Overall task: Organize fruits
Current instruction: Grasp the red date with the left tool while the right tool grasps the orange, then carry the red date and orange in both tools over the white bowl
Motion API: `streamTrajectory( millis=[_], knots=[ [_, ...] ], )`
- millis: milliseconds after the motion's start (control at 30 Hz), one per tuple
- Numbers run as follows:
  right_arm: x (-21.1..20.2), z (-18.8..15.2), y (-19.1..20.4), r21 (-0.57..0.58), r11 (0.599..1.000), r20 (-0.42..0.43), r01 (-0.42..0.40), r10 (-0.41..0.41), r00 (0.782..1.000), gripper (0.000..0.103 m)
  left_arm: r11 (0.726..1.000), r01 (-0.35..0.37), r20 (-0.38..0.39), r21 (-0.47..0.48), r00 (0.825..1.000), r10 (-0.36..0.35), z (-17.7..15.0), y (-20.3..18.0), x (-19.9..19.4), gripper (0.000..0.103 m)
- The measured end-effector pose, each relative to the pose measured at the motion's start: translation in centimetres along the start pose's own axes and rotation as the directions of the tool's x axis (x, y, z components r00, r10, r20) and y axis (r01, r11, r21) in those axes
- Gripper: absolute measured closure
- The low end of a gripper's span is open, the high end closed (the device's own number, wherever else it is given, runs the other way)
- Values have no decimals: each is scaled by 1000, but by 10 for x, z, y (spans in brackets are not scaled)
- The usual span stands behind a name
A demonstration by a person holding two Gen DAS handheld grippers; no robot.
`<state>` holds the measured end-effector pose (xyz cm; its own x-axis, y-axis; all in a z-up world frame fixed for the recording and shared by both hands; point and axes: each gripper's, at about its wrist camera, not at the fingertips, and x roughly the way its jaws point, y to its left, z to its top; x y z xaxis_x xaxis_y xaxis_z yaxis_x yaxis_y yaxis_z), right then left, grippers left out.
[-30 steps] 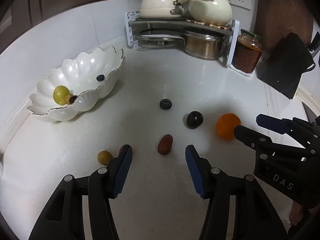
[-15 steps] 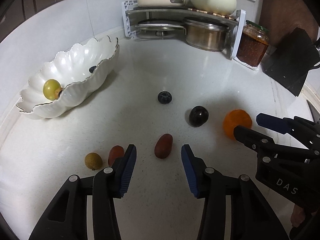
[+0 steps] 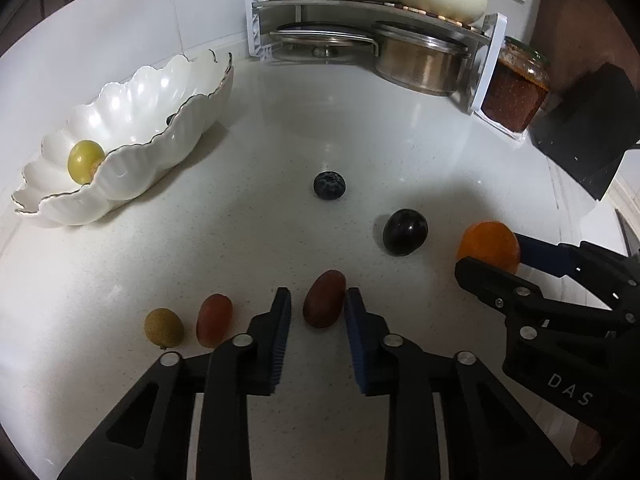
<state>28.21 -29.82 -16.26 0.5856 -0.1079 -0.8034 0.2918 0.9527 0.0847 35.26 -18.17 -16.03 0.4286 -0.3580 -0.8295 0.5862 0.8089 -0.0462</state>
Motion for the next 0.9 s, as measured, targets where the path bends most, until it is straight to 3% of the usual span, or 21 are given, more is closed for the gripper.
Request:
streamTrajectory(
  millis=[233, 900],
  knots=[
    [5, -2, -5, 17, 1000, -14, -18, 19, 1000, 55, 1000, 13, -7, -10, 1000, -13, 1, -2, 2, 83],
    [-20, 3, 5, -10, 999, 42, -49, 49, 998, 57, 998, 12, 72, -66, 997, -8, 2, 5, -40, 84]
  ],
)
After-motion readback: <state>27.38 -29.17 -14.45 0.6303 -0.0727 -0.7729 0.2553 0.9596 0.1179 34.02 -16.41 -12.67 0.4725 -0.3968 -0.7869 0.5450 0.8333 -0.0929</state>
